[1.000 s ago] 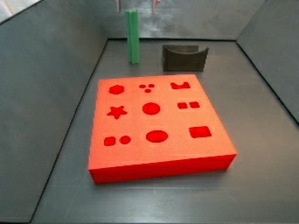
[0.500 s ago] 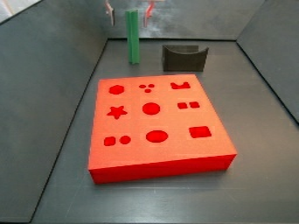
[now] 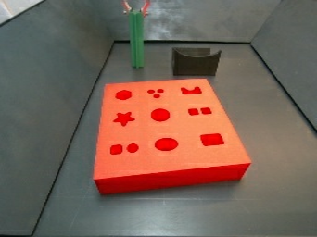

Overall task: Pick up the star object. Move up. Move to above the board. Insert the star object.
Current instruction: Pick up the star object, then move up.

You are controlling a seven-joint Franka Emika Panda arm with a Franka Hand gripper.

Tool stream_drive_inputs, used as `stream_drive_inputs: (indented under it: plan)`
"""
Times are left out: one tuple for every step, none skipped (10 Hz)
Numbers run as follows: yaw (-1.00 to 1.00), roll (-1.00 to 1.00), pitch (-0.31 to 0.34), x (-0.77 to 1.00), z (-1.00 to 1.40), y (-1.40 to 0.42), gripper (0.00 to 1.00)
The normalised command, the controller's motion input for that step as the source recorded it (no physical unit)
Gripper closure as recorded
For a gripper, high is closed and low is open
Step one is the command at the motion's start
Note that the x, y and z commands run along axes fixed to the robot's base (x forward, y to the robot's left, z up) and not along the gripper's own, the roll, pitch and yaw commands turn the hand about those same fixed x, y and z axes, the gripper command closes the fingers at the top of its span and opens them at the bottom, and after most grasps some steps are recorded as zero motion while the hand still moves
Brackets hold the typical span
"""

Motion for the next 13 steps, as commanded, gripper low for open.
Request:
stream_drive_inputs:
  plan:
    - [0.00, 0.00, 0.000, 0.00, 0.00, 0.00, 1.00]
    - [0.00, 0.00, 0.000, 0.00, 0.00, 0.00, 1.00]
    - [0.00, 0.00, 0.000, 0.00, 0.00, 0.00, 1.00]
    - [0.00, 0.00, 0.000, 0.00, 0.00, 0.00, 1.00]
    - [0.00, 0.00, 0.000, 0.00, 0.00, 0.00, 1.00]
    - [0.00, 0.00, 0.000, 0.00, 0.00, 0.00, 1.00]
    - [0.00, 0.00, 0.000, 0.00, 0.00, 0.00, 1.00]
    - [0.00, 0.00, 0.000, 0.00, 0.00, 0.00, 1.00]
    - [0.00, 0.00, 0.000, 0.00, 0.83, 0.00, 1.00]
    - [-0.02, 0.00, -0.001, -0.01, 0.85, 0.06, 1.00]
    - [-0.03, -0.01, 0.036, -0.05, 0.73, 0.05, 1.00]
    - [-0.03, -0.01, 0.038, -0.03, 0.53, 0.03, 1.00]
    - [-0.03, -0.01, 0.047, -0.01, 0.37, 0.03, 1.00]
